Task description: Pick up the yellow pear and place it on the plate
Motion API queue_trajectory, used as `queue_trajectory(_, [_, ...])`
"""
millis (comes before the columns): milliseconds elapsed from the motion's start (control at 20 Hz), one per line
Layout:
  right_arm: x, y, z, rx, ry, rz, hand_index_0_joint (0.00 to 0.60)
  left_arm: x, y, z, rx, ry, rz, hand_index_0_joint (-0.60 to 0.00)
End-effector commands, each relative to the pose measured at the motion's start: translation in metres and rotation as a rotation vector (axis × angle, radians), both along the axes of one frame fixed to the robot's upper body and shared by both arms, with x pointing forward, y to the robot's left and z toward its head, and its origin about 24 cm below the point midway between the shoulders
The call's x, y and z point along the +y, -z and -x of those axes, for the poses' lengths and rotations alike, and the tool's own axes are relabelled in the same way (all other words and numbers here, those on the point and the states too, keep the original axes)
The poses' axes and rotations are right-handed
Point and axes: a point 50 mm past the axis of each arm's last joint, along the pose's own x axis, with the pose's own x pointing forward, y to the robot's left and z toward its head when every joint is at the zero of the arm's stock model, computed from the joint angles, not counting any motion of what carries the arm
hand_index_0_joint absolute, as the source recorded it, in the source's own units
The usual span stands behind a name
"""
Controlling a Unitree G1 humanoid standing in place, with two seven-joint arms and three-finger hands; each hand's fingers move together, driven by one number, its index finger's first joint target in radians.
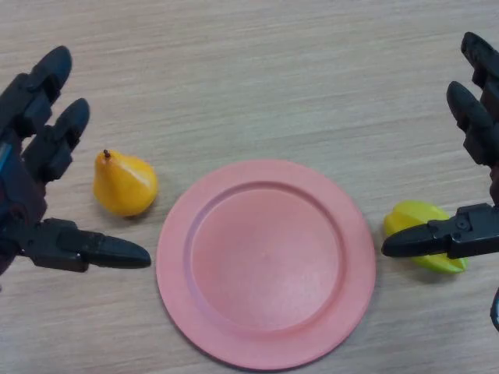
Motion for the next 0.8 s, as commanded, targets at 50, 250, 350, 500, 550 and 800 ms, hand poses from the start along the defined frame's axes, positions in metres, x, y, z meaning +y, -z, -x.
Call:
queue_trajectory(50, [-0.004, -0.032, 0.009, -0.202, -0.002, 0.039, 0.000, 0.008, -0.032, 0.008, -0.215, -0.017, -0.074, 0.000])
queue_trajectory(250, [-0.003, -0.029, 0.009, -0.192, 0.000, 0.045, 0.000, 0.009, -0.026, 0.005, -0.204, -0.027, -0.102, 0.000])
queue_trajectory(350, [-0.003, -0.029, 0.010, -0.182, 0.005, 0.065, 0.000, 0.011, -0.024, 0.004, -0.202, -0.032, -0.100, 0.000])
queue_trajectory(500, [-0.005, -0.028, 0.010, -0.210, 0.024, 0.106, 0.000, 0.017, -0.026, -0.002, -0.235, -0.072, -0.134, 0.000])
queue_trajectory(550, [-0.006, -0.028, 0.010, -0.211, 0.025, 0.100, 0.000, 0.018, -0.024, -0.005, -0.244, -0.089, -0.156, 0.000])
queue_trajectory(800, [-0.012, -0.026, 0.016, -0.193, 0.040, 0.064, 0.000, 0.034, -0.029, -0.037, -0.387, -0.220, -0.284, 0.000])
